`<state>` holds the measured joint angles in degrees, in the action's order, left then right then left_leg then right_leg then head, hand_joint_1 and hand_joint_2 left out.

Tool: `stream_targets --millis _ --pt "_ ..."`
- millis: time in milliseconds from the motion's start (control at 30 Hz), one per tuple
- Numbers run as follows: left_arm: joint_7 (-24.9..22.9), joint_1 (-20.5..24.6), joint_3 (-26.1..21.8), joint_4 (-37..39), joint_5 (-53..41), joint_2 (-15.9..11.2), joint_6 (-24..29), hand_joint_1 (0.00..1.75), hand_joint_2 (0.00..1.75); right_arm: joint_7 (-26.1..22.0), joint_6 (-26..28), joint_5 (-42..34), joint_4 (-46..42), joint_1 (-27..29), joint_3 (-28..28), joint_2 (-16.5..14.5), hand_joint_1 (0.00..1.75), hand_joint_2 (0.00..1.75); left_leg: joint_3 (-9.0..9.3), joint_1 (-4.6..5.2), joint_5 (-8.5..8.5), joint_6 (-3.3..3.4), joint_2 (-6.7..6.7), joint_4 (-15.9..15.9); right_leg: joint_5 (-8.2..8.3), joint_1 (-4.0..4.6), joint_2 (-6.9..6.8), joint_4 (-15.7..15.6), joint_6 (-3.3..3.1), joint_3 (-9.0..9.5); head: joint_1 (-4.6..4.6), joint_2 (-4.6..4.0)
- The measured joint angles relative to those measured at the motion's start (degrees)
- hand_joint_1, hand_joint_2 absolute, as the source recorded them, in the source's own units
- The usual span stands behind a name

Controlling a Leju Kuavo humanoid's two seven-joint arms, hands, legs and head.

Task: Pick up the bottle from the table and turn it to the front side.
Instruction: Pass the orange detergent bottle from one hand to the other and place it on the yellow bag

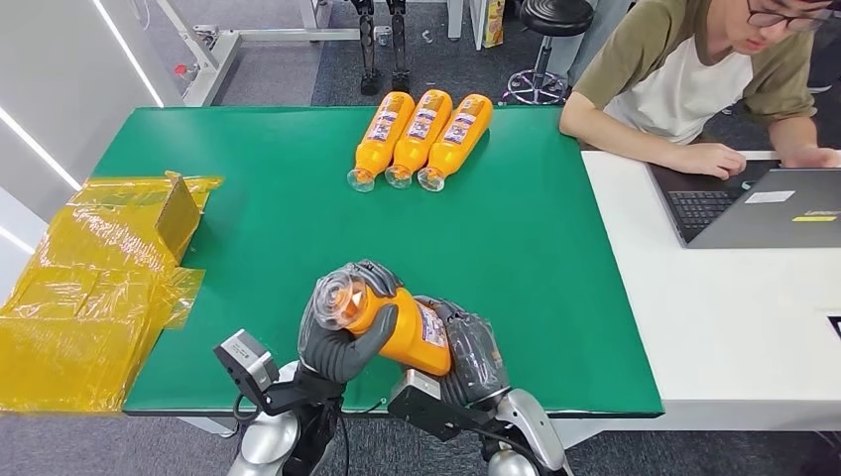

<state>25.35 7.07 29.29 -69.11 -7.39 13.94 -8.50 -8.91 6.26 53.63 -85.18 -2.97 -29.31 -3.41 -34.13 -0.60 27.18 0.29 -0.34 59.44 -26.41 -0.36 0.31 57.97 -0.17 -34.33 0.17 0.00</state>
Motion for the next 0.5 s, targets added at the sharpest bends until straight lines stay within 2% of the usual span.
stream_targets --millis 33,133,167,267,333,433,500 --pt "0.0 0.0 -0.01 0.0 0.0 0.01 0.0 1.75 1.75 -0.01 0.01 0.03 0.0 0.0 0.0 0.0 1.27 1.75 0.0 0.0 0.0 0.0 0.0 0.0 0.0 0.0 0.0 0.0 0.0 0.0 0.0 0.0" --pt "0.02 0.0 -0.01 0.0 -0.02 0.01 0.01 1.75 1.75 -0.04 0.13 0.17 -0.01 0.01 0.0 -0.02 0.27 1.75 0.0 0.0 0.0 0.0 0.0 0.0 0.0 0.0 0.0 0.0 0.0 0.0 0.01 0.0" --pt "0.05 0.0 -0.01 -0.01 -0.04 0.01 0.03 1.75 1.75 -0.14 0.35 0.13 -0.03 0.04 0.01 -0.07 0.0 1.75 0.0 0.0 0.0 0.0 0.0 0.0 0.0 0.0 0.0 0.0 0.0 0.0 0.01 0.0" --pt "0.13 0.04 -0.01 -0.1 -0.38 0.0 0.86 1.75 1.75 -1.44 2.11 -1.57 -0.48 0.43 0.14 -0.49 0.0 1.75 0.0 0.0 0.0 0.0 0.0 0.0 0.0 0.0 0.0 0.0 0.0 0.0 0.01 0.0" --pt "-0.28 0.13 -0.01 -0.17 -2.49 -0.06 3.42 1.75 1.75 -4.0 3.07 -5.72 -1.51 1.01 0.19 -0.96 0.0 1.75 0.0 0.0 0.0 0.0 0.0 0.0 0.0 0.0 0.0 0.0 0.0 0.0 0.01 0.0" --pt "-2.47 0.89 -0.01 -0.16 -12.3 -0.36 12.31 1.75 1.75 -8.52 3.82 -13.12 -4.32 2.08 0.13 -1.45 0.0 1.75 0.0 0.0 0.0 0.0 -0.01 0.0 0.0 0.0 -0.01 0.0 0.0 -0.01 0.0 0.0" --pt "-4.65 2.08 -0.03 -0.14 -21.43 -0.95 19.72 1.75 1.75 -10.12 4.97 -14.9 -6.58 2.87 -0.06 -1.46 0.0 1.75 0.0 -0.01 0.0 -0.01 -0.01 -0.01 0.0 0.01 -0.01 0.01 0.0 0.0 0.01 0.0"
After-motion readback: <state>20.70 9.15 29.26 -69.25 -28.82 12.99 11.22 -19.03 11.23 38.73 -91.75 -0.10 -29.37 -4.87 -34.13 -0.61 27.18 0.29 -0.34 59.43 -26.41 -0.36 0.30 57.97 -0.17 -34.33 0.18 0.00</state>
